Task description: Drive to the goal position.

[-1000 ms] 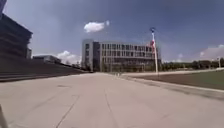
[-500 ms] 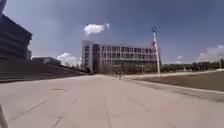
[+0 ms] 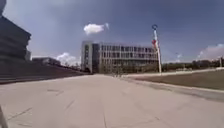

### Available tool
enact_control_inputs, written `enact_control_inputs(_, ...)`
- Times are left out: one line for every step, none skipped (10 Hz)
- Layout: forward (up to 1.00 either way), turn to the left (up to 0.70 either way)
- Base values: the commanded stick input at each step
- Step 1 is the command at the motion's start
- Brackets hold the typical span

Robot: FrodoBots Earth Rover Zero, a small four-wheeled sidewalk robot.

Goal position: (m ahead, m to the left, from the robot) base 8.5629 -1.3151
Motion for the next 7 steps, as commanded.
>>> enact_control_inputs(0.7,0.02)
enact_control_inputs(0.7,0.02)
enact_control_inputs(0.7,0.02)
enact_control_inputs(0.7,0.02)
enact_control_inputs(0.7,0.02)
enact_control_inputs(0.7,0.02)
enact_control_inputs(0.7,0.02)
